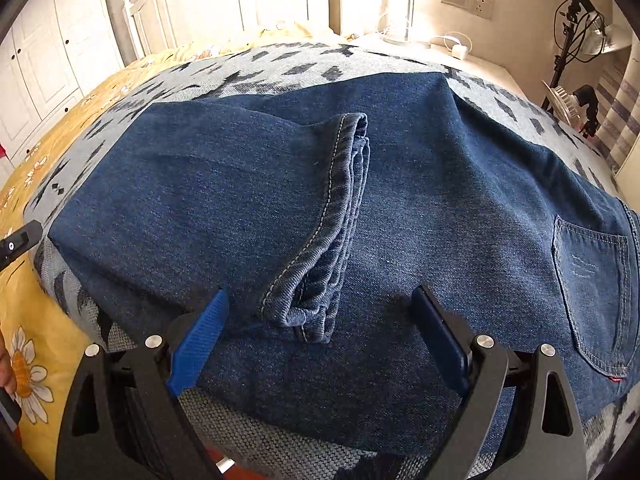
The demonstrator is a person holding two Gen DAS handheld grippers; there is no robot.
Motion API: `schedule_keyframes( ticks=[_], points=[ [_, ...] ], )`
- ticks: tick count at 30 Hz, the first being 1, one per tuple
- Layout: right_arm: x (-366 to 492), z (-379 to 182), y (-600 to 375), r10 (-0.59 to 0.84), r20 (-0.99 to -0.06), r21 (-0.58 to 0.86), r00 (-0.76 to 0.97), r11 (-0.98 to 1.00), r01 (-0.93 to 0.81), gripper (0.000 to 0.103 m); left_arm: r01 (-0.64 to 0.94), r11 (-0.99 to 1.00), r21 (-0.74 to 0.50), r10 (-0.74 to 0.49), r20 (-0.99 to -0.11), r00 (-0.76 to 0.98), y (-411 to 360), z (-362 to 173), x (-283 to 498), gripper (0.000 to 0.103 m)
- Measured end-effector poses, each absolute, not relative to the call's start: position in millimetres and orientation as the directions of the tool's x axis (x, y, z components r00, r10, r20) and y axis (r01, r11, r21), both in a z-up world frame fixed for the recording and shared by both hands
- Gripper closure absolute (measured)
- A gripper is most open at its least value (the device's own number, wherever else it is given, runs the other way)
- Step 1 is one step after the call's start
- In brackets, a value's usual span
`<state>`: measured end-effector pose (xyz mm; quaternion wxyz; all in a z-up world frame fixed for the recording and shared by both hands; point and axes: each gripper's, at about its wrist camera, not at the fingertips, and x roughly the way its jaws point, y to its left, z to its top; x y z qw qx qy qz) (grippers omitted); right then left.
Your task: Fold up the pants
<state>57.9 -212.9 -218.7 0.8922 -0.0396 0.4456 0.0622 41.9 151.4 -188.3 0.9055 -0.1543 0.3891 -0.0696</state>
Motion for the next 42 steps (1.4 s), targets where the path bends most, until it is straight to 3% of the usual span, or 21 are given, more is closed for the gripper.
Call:
schedule_keyframes(
  ticks=[12, 15, 17, 18, 21, 23, 25, 27, 32, 38, 39, 40, 42],
  points=[
    [55, -212, -221, 0.086, -0.814, 0.011, 0.575, 0.991, -0.133, 0.015, -0.027, 0.88, -0.473, -0.337, -0.666, 0.666, 171, -206, 67, 0.046],
    [51, -192, -228, 0.143, -0.772, 0.083, 0.619, 0.989, -0.125, 0.02, -0.019, 0.887, -0.462, -0.336, -0.674, 0.658, 168, -208, 71, 0.05],
    [56, -181, -231, 0.14, -0.745, 0.087, 0.652, 0.99, -0.114, 0.029, -0.007, 0.875, -0.484, -0.368, -0.674, 0.641, 167, -208, 71, 0.065],
    [61, -177, -233, 0.148, -0.734, 0.097, 0.663, 0.989, -0.113, 0.032, 0.006, 0.867, -0.499, -0.394, -0.676, 0.623, 164, -210, 72, 0.067],
    [82, -179, -230, 0.137, -0.731, 0.068, 0.668, 0.989, -0.129, 0.04, 0.002, 0.876, -0.482, -0.381, -0.691, 0.615, 157, -213, 70, 0.067],
    [97, -191, -230, 0.09, -0.762, 0.022, 0.641, 0.993, -0.114, 0.045, -0.02, 0.831, -0.555, -0.431, -0.668, 0.607, 166, -218, 70, 0.067],
    [110, -206, -239, 0.057, -0.806, 0.018, 0.589, 0.997, -0.073, 0.045, -0.032, 0.778, -0.628, -0.488, -0.635, 0.599, 176, -224, 70, 0.068],
    [107, -207, -245, 0.087, -0.79, 0.053, 0.607, 0.996, -0.074, 0.045, -0.039, 0.722, -0.691, -0.537, -0.595, 0.599, 184, -230, 70, 0.069],
    [107, -199, -237, 0.04, -0.802, 0.002, 0.596, 0.998, -0.064, 0.045, -0.024, 0.678, -0.734, -0.577, -0.552, 0.602, 187, -228, 70, 0.075],
    [130, -178, -230, 0.031, -0.741, -0.035, 0.671, 0.996, -0.085, 0.044, -0.029, 0.616, -0.787, -0.62, -0.507, 0.599, 190, -227, 72, 0.074],
    [138, -178, -229, 0.011, -0.74, -0.054, 0.673, 0.996, -0.076, 0.044, -0.043, 0.613, -0.789, -0.616, -0.511, 0.6, 190, -230, 73, 0.072],
    [146, -181, -230, -0.022, -0.749, -0.08, 0.662, 0.995, -0.058, 0.044, -0.055, 0.609, -0.791, -0.613, -0.514, 0.601, 191, -232, 73, 0.062],
    [160, -191, -239, -0.046, -0.787, -0.079, 0.615, 0.997, -0.026, 0.044, -0.053, 0.601, -0.798, -0.622, -0.508, 0.596, 190, -234, 73, 0.06]
  ],
)
